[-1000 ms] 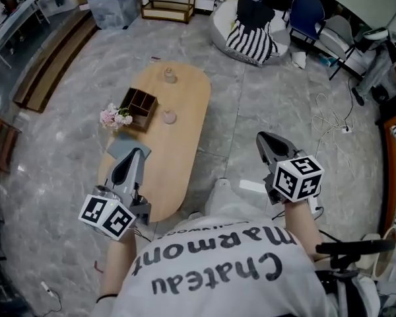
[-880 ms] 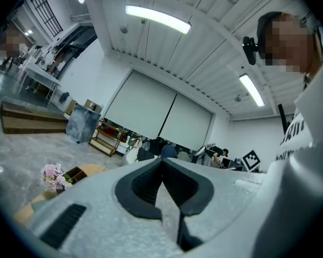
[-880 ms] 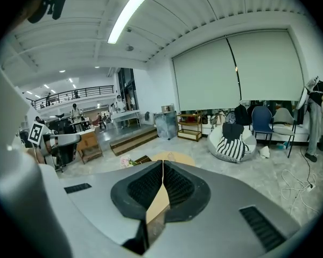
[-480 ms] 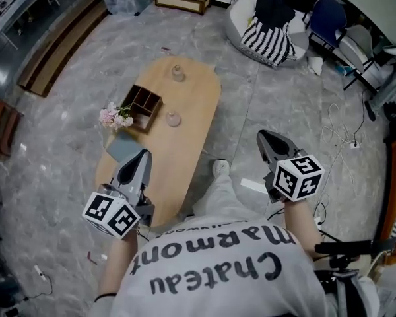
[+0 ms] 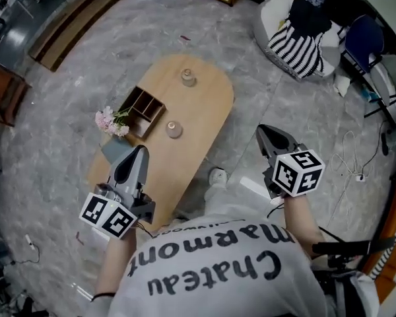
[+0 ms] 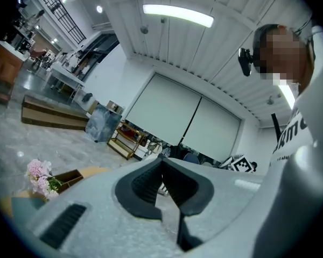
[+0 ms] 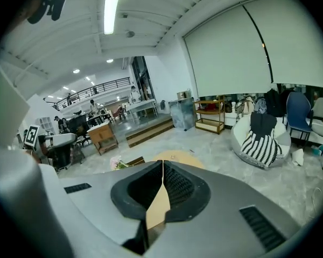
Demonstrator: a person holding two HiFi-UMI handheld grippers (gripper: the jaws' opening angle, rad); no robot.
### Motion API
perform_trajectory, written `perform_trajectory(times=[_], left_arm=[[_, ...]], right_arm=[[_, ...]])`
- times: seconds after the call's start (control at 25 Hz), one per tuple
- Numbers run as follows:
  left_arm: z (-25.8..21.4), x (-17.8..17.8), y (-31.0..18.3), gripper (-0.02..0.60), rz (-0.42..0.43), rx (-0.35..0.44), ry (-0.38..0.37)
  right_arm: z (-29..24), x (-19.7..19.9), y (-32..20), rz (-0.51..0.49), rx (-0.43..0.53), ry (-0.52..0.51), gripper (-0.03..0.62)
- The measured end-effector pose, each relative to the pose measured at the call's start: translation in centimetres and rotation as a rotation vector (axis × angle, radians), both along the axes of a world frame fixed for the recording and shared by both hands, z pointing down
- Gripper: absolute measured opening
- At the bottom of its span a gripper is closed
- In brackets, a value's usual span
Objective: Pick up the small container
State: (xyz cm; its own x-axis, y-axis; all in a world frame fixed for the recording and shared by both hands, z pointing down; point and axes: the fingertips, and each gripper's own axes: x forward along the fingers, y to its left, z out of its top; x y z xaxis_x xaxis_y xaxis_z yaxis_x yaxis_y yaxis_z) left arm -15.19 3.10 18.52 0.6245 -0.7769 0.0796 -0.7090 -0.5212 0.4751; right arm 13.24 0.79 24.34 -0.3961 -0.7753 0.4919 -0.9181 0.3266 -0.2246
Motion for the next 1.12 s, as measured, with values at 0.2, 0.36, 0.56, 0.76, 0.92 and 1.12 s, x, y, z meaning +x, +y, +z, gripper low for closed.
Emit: perform_trajectory(times=[0.2, 0.36, 0.56, 0.76, 0.92, 1.12], left_arm=[[1.9, 1.3, -3.9, 0.014, -0.114, -0.024, 0.025], [5.0, 2.4, -5.6, 0.014, -0.151, -0.055, -0.059], [9.5, 3.7, -6.8, 0.014, -0.154, -0.097, -0.116], [14.7, 3.9, -8.6, 0.014, -0.170, -0.132, -0.140], [19.2, 3.5, -9.9, 0.014, -0.182, -0.167, -0.157], [24.7, 2.9, -11.6, 0.014, -0.206, -0.207, -0.173]], right_arm=[[2.4, 0.0, -5.8, -0.102, -0.069, -0.054, 0.014], [5.4, -1.5, -7.3, -0.192, -0.118, -0.158, 0.014], [9.9, -2.7, -7.9, -0.239, -0.212, -0.254, 0.014], [13.6, -4.5, -8.0, -0.279, -0.251, -0.329, 0.014], [17.0, -5.7, -8.2, -0.266, -0.301, -0.388, 0.014], [22.0, -6.3, -8.3, -0.257, -0.363, -0.397, 0.014]])
